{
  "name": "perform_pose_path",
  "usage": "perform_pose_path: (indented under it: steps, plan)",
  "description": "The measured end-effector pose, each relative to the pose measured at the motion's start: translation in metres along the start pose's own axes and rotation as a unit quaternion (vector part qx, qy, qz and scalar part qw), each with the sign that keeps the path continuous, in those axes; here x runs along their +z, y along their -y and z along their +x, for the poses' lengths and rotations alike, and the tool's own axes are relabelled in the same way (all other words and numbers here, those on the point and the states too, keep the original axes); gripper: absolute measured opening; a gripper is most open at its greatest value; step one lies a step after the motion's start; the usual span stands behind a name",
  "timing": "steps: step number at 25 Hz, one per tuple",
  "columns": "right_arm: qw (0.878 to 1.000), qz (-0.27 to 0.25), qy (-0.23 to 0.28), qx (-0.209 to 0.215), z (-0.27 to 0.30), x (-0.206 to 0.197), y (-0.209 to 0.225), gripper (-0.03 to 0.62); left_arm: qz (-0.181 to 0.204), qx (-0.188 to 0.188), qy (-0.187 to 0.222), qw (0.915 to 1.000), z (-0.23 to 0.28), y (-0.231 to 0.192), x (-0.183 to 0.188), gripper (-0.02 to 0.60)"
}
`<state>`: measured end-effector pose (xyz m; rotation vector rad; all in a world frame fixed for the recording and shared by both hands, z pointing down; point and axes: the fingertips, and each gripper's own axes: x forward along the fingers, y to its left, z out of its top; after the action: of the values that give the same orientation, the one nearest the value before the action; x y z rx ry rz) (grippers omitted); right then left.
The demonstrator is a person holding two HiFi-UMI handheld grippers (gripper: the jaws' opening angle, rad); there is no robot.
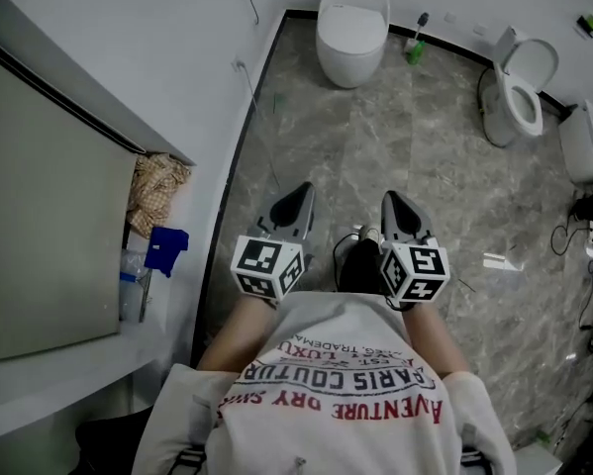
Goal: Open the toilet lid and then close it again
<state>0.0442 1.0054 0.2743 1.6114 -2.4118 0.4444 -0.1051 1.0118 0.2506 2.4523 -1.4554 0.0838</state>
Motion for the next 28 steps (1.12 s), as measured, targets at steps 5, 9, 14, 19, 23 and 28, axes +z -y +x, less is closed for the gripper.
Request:
perform_pose_path:
  steps: [5,9,14,19,23,28]
  plan:
    - [1.0,0.002,-0.008,0.019,0.064,0.022,0.045,0.015,0.005,0.028,-0.002,0.9996,0.071,-0.014,0.016,0.008]
    - [0.999,0.0,-0.012,0.044,0.116,0.05,0.085,0.015,0.01,0.049,0.009,0.9987,0.14,-0.022,0.041,0.008]
    - [0.998,-0.007,-0.009,0.059,0.167,0.087,0.153,0.015,0.004,0.053,0.016,0.9984,0.229,-0.018,0.064,0.008]
    - [0.997,-0.009,-0.012,0.071,0.202,0.113,0.216,0.015,-0.005,0.066,0.012,0.9977,0.311,-0.014,0.076,0.008]
    - [0.997,0.005,-0.02,0.076,0.223,0.117,0.247,0.015,-0.012,0.06,-0.001,0.9981,0.356,-0.011,0.079,0.008]
    - [0.997,0.014,-0.039,0.068,0.262,0.114,0.277,0.015,-0.012,0.061,-0.012,0.998,0.404,-0.034,0.078,0.008]
